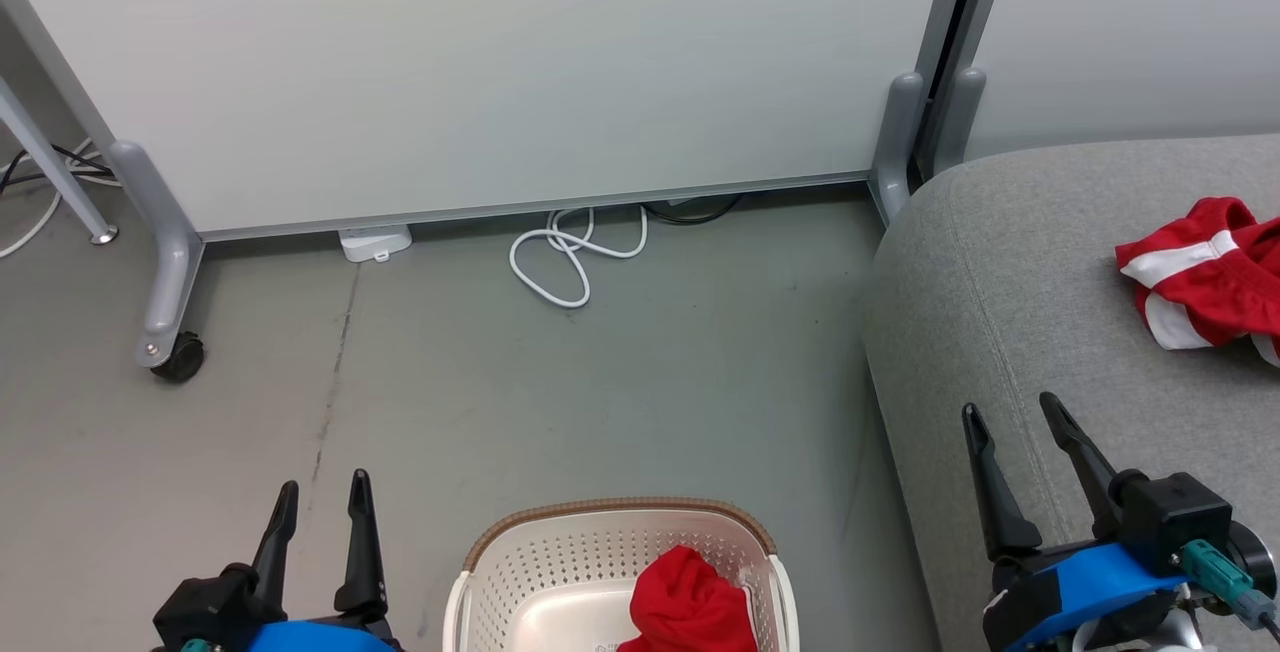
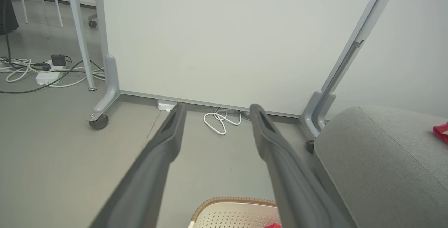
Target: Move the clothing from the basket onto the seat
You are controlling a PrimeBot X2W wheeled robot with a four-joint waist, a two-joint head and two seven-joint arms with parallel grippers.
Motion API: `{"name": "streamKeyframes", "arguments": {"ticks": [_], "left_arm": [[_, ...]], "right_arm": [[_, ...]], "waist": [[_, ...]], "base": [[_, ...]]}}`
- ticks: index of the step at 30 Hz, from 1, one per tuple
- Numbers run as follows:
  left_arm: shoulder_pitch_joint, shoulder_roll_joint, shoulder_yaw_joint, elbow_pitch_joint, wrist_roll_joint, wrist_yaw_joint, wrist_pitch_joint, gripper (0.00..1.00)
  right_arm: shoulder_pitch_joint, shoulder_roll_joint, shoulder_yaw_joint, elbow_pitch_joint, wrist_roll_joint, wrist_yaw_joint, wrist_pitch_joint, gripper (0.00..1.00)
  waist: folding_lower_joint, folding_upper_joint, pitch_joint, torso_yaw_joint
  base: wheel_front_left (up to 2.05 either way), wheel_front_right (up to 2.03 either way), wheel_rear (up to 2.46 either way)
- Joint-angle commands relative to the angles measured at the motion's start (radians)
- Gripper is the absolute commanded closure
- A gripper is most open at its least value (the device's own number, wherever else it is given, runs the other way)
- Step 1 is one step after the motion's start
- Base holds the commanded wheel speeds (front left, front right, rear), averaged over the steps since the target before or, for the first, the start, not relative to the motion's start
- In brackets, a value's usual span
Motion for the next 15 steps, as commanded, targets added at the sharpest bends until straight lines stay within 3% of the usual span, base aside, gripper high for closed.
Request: {"name": "streamKeyframes", "arguments": {"ticks": [1,15], "left_arm": [[-0.017,-0.002,0.007,0.001,0.01,-0.006,-0.003,0.0],[-0.064,-0.006,-0.005,0.012,0.04,-0.021,-0.003,0.0]], "right_arm": [[0.01,0.0,-0.001,-0.002,0.004,0.0,0.001,0.0],[-0.059,0.0,0.057,-0.013,0.0,0.0,-0.001,0.0]], "waist": [[0.0,-0.0001,0.003,0.001],[0.0,-0.0001,0.083,-0.045]], "base": [[0.0,0.0,0.0],[0.0,0.0,0.0]]}}
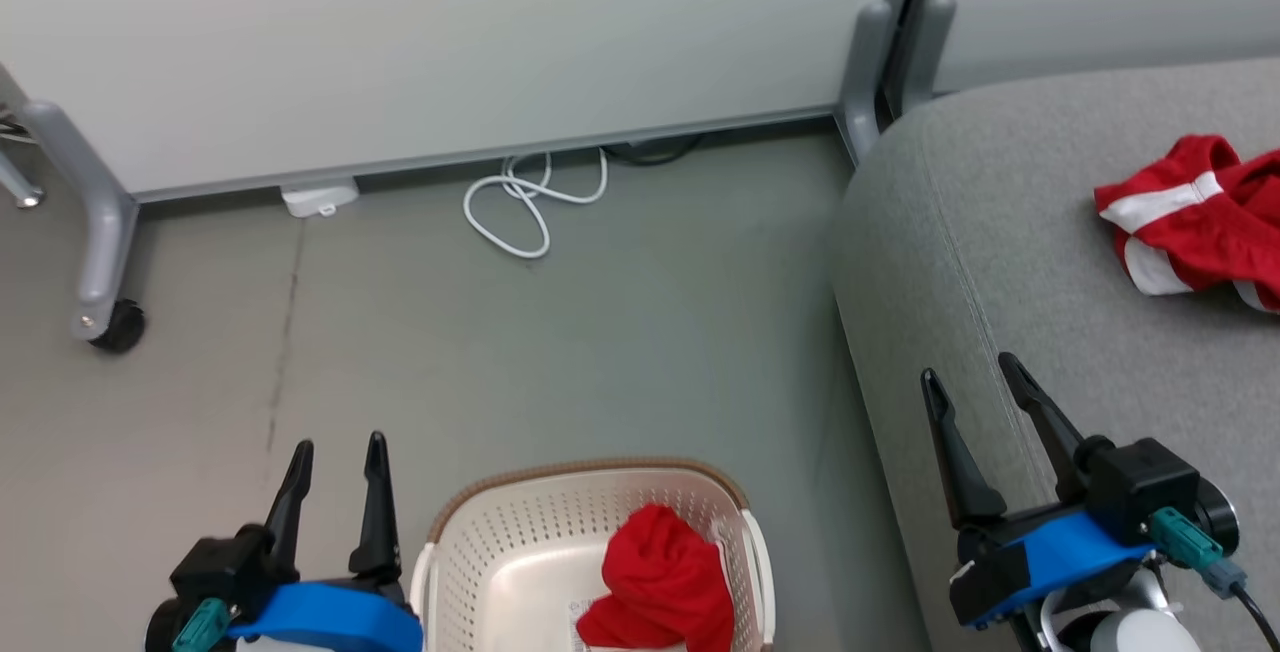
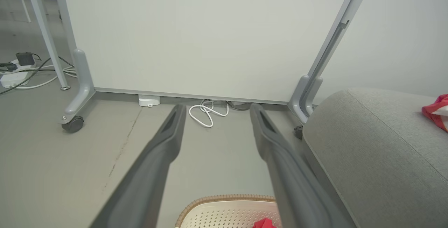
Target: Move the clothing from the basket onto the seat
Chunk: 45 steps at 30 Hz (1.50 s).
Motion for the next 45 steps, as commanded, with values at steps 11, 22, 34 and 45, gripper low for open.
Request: {"name": "streamKeyframes", "arguments": {"ticks": [11,22,34,45], "left_arm": [[-0.17,0.0,-0.102,0.204,0.023,-0.014,0.0,0.0],[-0.416,0.02,-0.21,0.543,-0.012,-0.016,0.071,0.0],[-0.641,0.054,-0.262,0.758,-0.095,-0.014,0.112,0.0],[-0.696,0.034,-0.331,0.811,-0.243,-0.014,0.276,0.0]], "right_arm": [[-0.113,0.0,0.085,-0.025,-0.005,0.0,-0.019,0.0],[-0.224,0.0,0.173,-0.051,0.01,0.0,-0.048,0.0],[-0.279,0.0,0.215,-0.05,0.03,0.0,-0.09,0.0],[-0.313,0.0,0.238,-0.016,0.057,0.0,-0.128,0.0]], "waist": [[-0.0001,0.0,0.197,-0.114],[-0.0001,0.0,0.435,-0.223],[-0.0001,0.0,0.612,-0.276],[-0.0001,0.0,0.674,-0.296]], "base": [[0.0,0.0,0.0],[0.0,0.0,0.0],[0.0,0.0,0.0],[0.0,0.0,0.0]]}}
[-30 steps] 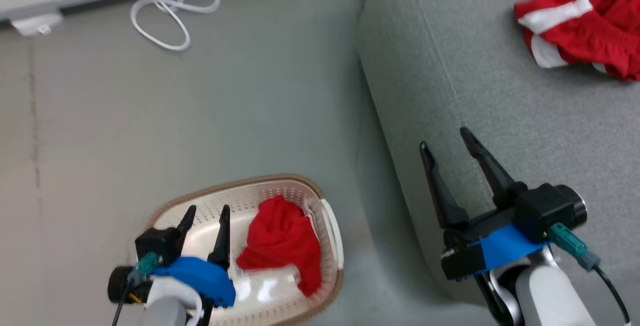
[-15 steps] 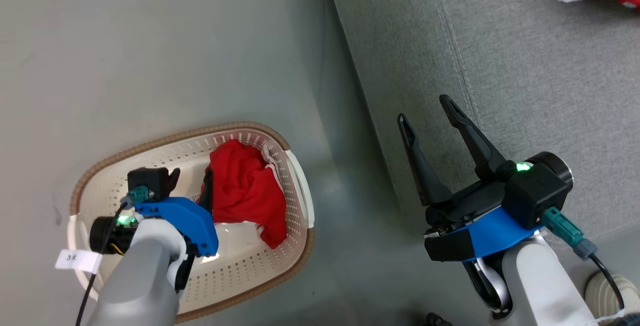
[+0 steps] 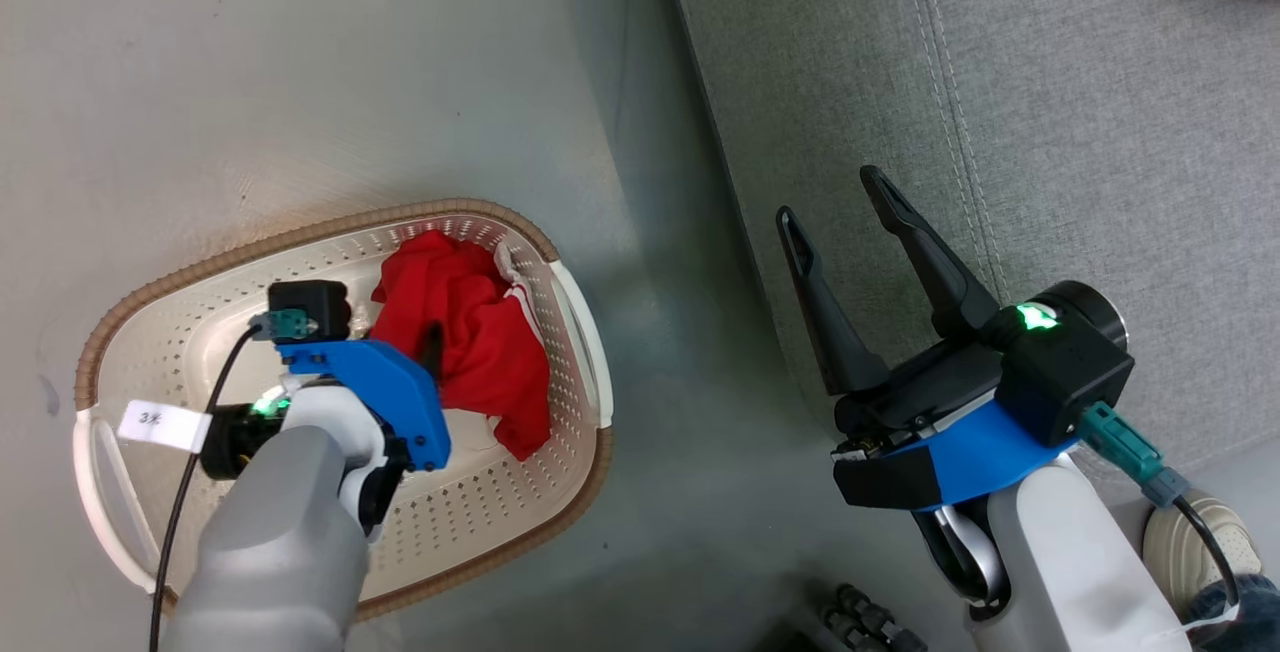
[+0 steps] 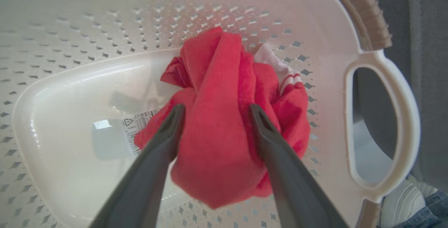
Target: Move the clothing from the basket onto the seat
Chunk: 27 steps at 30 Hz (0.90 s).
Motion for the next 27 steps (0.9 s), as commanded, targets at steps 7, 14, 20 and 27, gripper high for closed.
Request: {"name": "streamKeyframes", "arguments": {"ticks": [7,14,20,27], "left_arm": [[0.018,0.007,-0.091,-0.044,-0.097,-0.002,0.105,1.0],[0.029,0.033,-0.162,-0.088,-0.157,-0.002,0.085,1.0],[0.034,0.048,-0.199,-0.092,-0.2,-0.002,0.067,1.0],[0.068,0.038,-0.248,-0.077,-0.26,-0.002,0.04,1.0]], "right_arm": [[-0.023,0.0,0.003,0.023,0.016,0.0,-0.019,0.0],[-0.023,0.0,0.001,0.028,0.012,0.0,-0.018,0.0],[-0.03,0.0,0.006,0.034,0.014,0.0,-0.014,0.0],[-0.021,0.0,0.004,0.068,0.023,0.0,-0.019,0.0]], "waist": [[-0.0001,0.0,-0.008,-0.008],[-0.0001,0.0,-0.023,0.0],[-0.0001,0.0,-0.04,0.007],[-0.0001,0.0,-0.13,0.027]], "base": [[0.0,0.0,0.0],[0.0,0.0,0.0],[0.0,0.0,0.0],[0.0,0.0,0.0]]}}
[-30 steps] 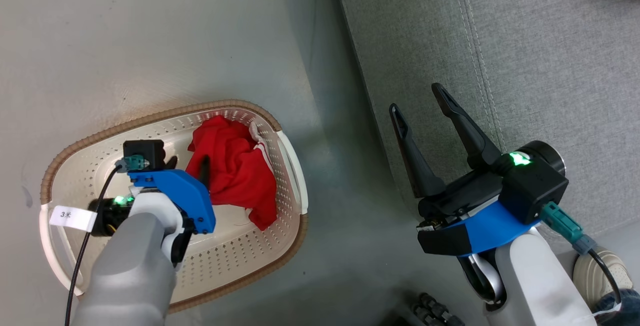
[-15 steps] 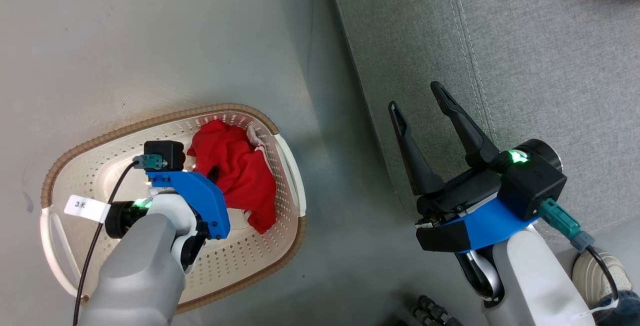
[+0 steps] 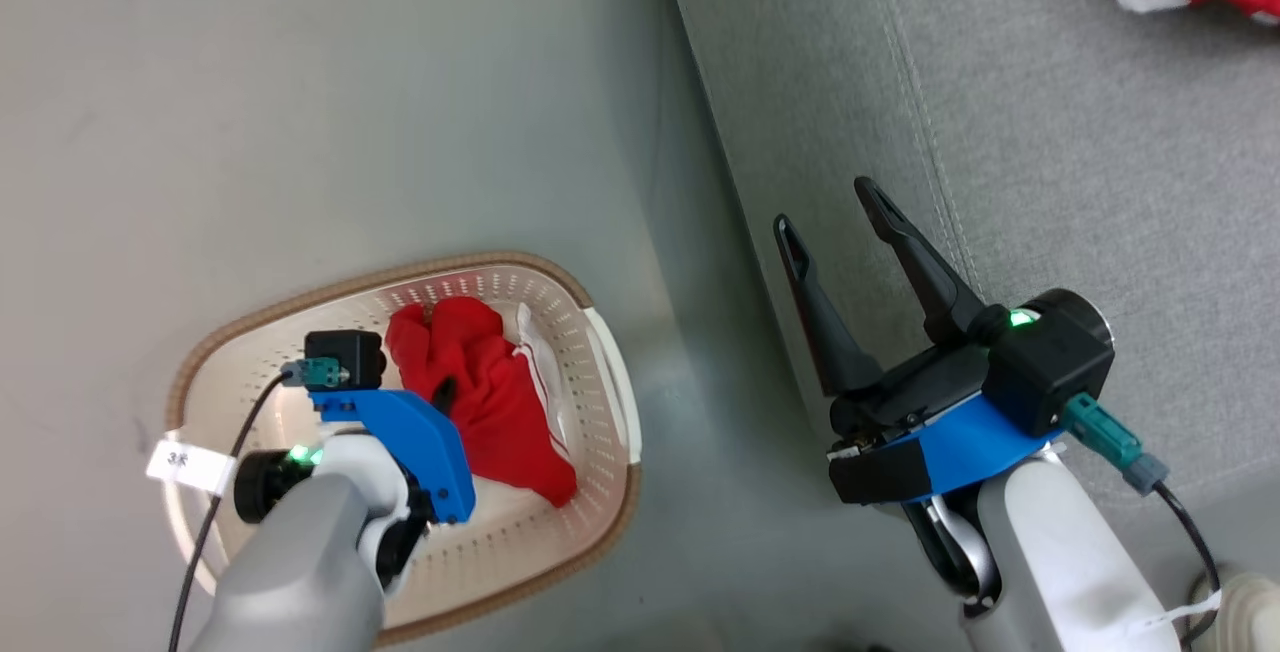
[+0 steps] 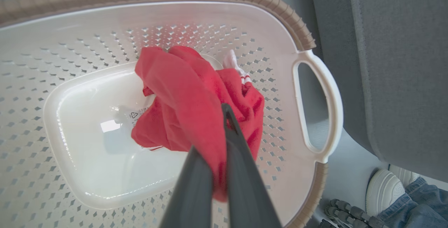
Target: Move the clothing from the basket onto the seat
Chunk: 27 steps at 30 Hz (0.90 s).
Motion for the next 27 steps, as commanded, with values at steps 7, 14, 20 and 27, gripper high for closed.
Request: {"name": "streamKeyframes", "arguments": {"ticks": [7,14,20,27], "left_arm": [[0.046,-0.014,-0.073,-0.017,-0.042,-0.002,-0.029,1.0],[0.076,-0.03,-0.145,-0.072,-0.08,-0.002,-0.079,1.0],[0.09,-0.047,-0.187,-0.13,-0.129,-0.002,-0.126,1.0],[0.027,-0.049,-0.243,-0.186,-0.144,-0.002,-0.147,1.0]], "right_arm": [[0.022,0.0,-0.004,0.05,0.009,0.0,0.002,0.0],[0.069,-0.001,-0.016,0.084,0.002,0.0,0.023,0.0],[0.131,-0.001,-0.051,0.092,-0.009,0.0,0.051,0.0],[0.194,-0.001,-0.079,0.078,-0.013,0.0,0.083,0.0]], "waist": [[0.0001,0.0,-0.169,0.049],[0.0001,0.0,-0.332,0.131],[0.0001,0.0,-0.449,0.206],[0.0001,0.0,-0.542,0.275]], "base": [[0.0,0.0,0.0],[0.0,0.0,0.0],[0.0,0.0,0.0],[0.0,0.0,0.0]]}}
